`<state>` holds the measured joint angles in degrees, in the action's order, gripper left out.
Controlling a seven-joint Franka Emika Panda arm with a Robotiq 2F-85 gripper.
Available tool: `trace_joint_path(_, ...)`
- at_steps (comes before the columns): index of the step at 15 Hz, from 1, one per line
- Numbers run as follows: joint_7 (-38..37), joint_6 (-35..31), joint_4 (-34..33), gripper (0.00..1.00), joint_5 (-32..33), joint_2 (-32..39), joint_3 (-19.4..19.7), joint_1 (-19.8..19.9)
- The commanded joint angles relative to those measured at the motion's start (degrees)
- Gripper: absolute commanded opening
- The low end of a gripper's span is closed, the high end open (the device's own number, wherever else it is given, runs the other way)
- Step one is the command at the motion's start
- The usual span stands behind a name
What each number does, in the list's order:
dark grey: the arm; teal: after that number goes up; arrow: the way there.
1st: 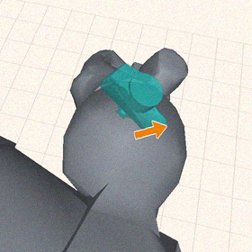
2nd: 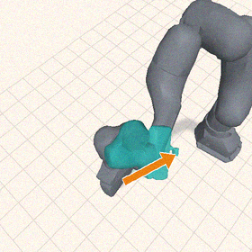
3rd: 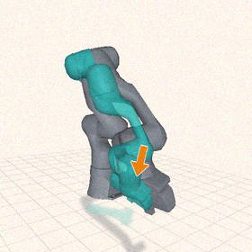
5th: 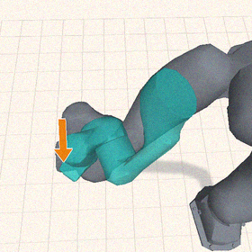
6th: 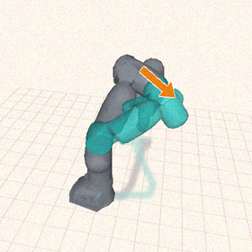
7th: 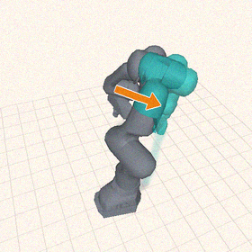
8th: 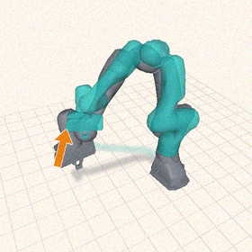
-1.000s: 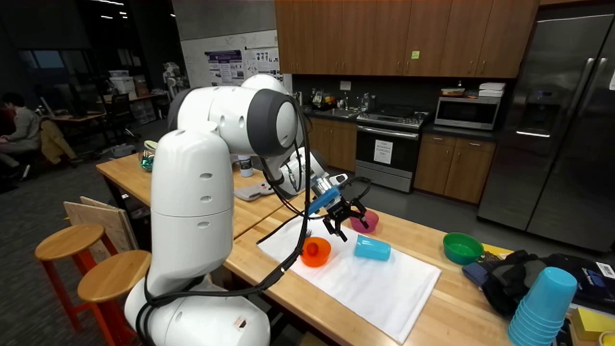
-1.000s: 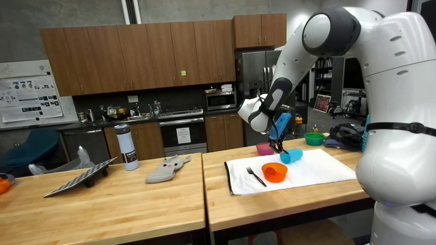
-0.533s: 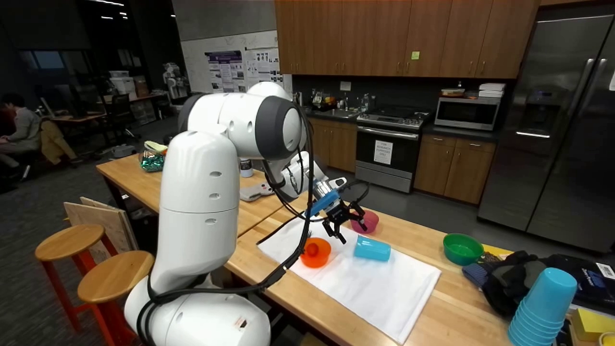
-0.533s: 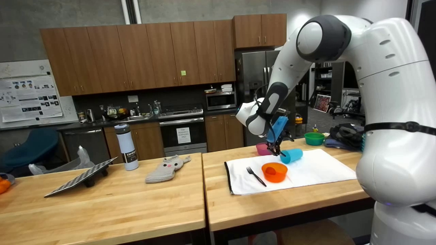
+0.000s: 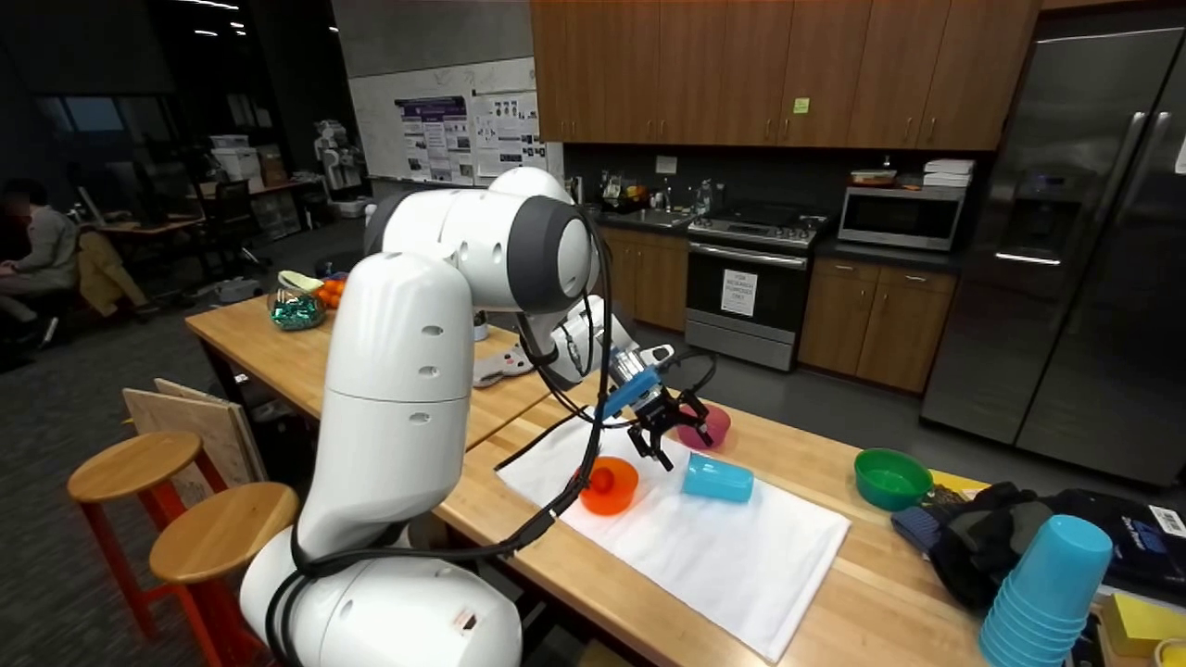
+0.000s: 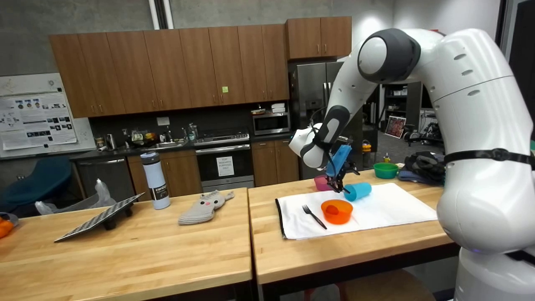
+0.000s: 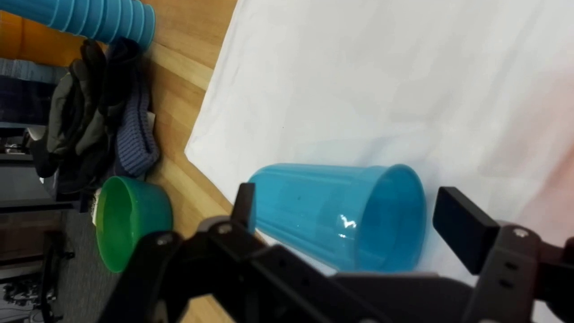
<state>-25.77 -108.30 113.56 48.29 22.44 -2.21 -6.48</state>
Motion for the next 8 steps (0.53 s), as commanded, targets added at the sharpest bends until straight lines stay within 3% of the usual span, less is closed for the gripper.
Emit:
trace_joint_path(1, 0.1, 2.0, -3.0, 1.00, 1.2, 2.0, 1.4, -0.7)
trace_joint_path(8, 0.7, 3.2, -6.1, 1.00, 1.3, 4.1, 2.6, -0.2)
